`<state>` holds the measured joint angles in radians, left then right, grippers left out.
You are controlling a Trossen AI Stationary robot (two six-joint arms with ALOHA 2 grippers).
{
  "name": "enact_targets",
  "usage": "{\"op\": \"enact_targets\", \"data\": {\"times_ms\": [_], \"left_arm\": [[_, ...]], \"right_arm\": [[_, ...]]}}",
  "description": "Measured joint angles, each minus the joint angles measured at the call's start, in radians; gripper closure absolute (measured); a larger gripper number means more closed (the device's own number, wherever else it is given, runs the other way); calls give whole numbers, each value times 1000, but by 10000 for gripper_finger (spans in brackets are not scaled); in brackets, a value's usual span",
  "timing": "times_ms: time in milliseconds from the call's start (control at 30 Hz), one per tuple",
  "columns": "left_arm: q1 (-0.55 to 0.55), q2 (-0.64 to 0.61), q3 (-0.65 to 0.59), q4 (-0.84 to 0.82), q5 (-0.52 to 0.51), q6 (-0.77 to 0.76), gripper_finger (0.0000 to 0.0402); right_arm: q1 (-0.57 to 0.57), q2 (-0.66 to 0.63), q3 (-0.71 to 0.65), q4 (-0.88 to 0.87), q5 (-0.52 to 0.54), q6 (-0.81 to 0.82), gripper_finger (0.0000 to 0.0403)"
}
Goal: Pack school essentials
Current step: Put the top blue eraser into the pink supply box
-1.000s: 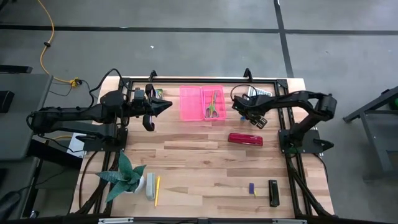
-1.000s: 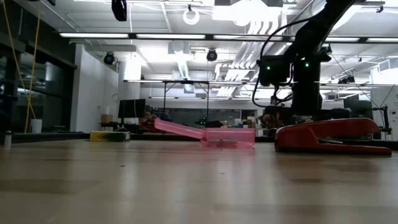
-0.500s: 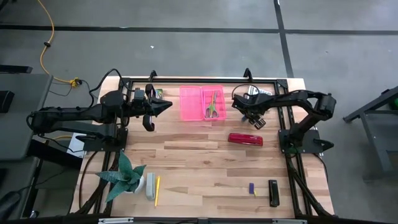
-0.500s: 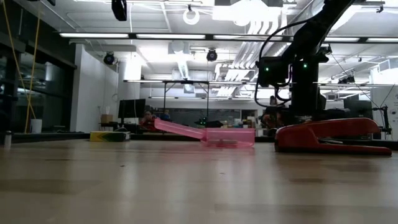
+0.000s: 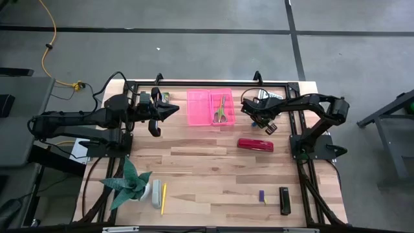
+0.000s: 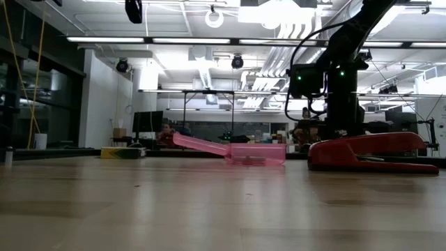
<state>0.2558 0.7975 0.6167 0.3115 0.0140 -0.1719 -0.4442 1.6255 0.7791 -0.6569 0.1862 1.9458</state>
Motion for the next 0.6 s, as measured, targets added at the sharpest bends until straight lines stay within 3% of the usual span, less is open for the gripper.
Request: {"op": "enact_targets", "data": {"times_ms": [267, 600], "left_arm": [[0, 0, 0, 0, -15, 0, 401], [0, 0, 0, 0, -27, -8, 402]], "right_arm": [[-1, -94, -7, -26, 52, -109, 336], [59, -347, -6, -20, 134, -539, 336]]}}
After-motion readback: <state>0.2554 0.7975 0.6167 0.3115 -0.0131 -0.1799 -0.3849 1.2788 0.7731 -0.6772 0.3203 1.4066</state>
